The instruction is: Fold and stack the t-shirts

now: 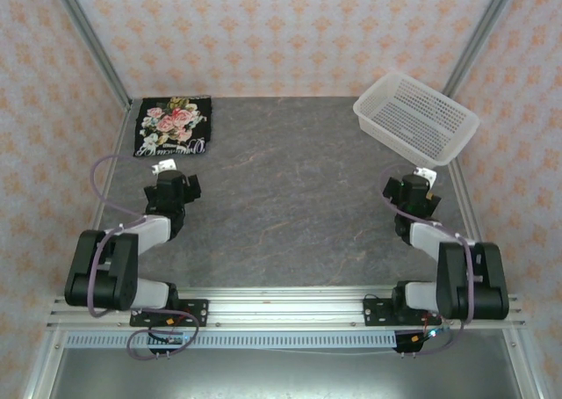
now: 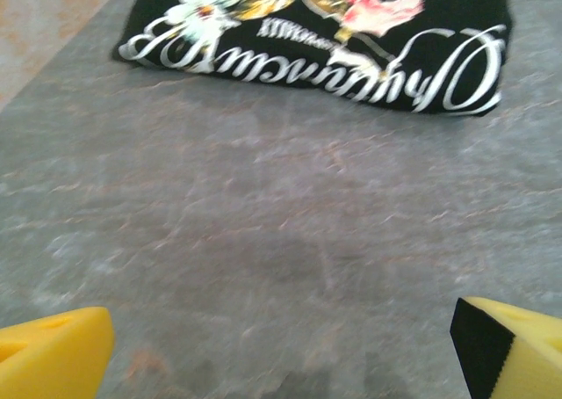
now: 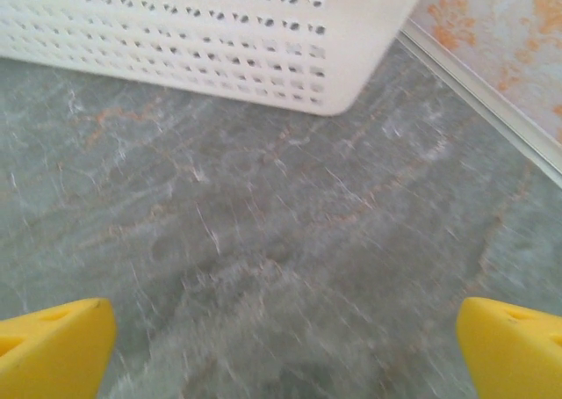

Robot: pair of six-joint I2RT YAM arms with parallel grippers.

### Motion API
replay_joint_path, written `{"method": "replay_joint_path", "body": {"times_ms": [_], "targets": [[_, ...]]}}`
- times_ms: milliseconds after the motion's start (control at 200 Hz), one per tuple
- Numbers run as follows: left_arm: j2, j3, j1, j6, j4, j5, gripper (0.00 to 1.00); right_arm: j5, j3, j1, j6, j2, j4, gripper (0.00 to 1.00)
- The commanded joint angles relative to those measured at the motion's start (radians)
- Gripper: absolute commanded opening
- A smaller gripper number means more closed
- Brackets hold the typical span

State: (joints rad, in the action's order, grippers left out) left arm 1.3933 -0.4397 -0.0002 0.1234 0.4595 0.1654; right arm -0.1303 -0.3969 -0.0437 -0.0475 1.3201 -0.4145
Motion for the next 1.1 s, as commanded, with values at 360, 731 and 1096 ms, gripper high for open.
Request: {"method": "replay_joint_path", "body": {"times_ms": [360, 731, 1096], "targets": [[0.095, 0.041, -0.040, -0.076, 0.322, 0.040, 1.00, 0.132, 0.150, -0.015, -0.001, 0.231, -0.725, 0.99], [0.102, 0.029, -0.063, -0.097, 0.309, 0.069, 1.00, 0.040, -0.011, 0.081, 0.087, 0.203, -0.380, 0.99], [0.102, 0.027, -0.063, -0.097, 0.308, 0.068, 1.00, 0.061, -0.023, 0.081, 0.096, 0.205, -0.368, 0.99]]}}
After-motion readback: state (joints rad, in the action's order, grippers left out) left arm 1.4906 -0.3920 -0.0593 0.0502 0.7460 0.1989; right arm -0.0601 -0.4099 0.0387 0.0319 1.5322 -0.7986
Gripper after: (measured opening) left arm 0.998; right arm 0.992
